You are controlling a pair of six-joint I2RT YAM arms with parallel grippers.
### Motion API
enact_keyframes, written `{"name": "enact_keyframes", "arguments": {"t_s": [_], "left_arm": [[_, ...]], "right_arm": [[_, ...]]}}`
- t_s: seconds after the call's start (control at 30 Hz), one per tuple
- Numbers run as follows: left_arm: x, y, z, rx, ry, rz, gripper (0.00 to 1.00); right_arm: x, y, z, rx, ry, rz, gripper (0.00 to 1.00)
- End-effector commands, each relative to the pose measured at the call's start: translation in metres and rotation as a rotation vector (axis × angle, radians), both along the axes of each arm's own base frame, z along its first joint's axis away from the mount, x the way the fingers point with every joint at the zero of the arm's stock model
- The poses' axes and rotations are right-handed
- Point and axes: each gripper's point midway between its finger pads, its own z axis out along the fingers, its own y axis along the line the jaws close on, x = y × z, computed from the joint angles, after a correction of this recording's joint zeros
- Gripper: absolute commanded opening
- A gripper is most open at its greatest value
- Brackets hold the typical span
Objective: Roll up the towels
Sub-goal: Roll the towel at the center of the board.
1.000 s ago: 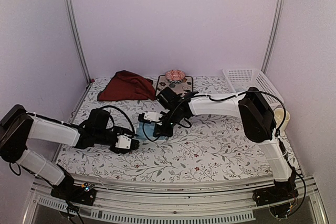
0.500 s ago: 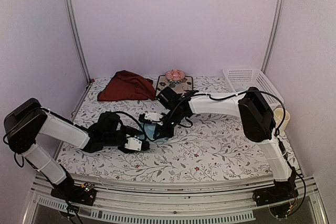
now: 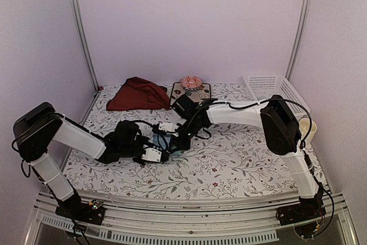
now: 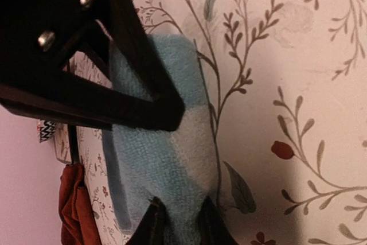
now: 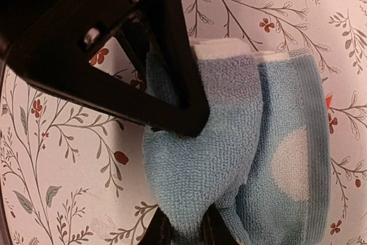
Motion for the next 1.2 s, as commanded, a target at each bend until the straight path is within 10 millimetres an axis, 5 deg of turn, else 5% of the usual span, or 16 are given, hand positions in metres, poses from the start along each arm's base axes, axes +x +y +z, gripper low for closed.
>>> {"name": "enact_keyframes", "arguments": {"t_s": [0.0,0.2,0.43,0.9,1.0,1.17], "left_arm": [[-0.007,0.006,-0.022,0.077,0.108,0.028,0.12],[-0.021,0.008,-0.030,0.113,0.247,0.028,0.00],[-0.025,0.007,-0.034,0.123,0.398,0.060,0.01],[-0.007,-0.013,-0.017,0.002,0.674,0.166,0.01],[0.003,-0.018,-0.014,-0.040,0.735,0.223,0.01],[0.014,-0.026,-0.008,-0.097,0.840,0.282,0.00]], "right_arm": [[-0.020,-0.021,-0.031,-0.110,0.107,0.001,0.17],[-0.006,-0.025,0.001,-0.049,0.036,-0.030,0.38],[0.011,-0.043,0.025,-0.030,-0.074,-0.096,0.58],[0.047,-0.092,0.064,0.061,-0.219,-0.369,0.74],[0.051,-0.099,0.073,0.099,-0.233,-0.462,1.00],[0.060,-0.121,0.089,0.128,-0.231,-0.691,0.99]]}}
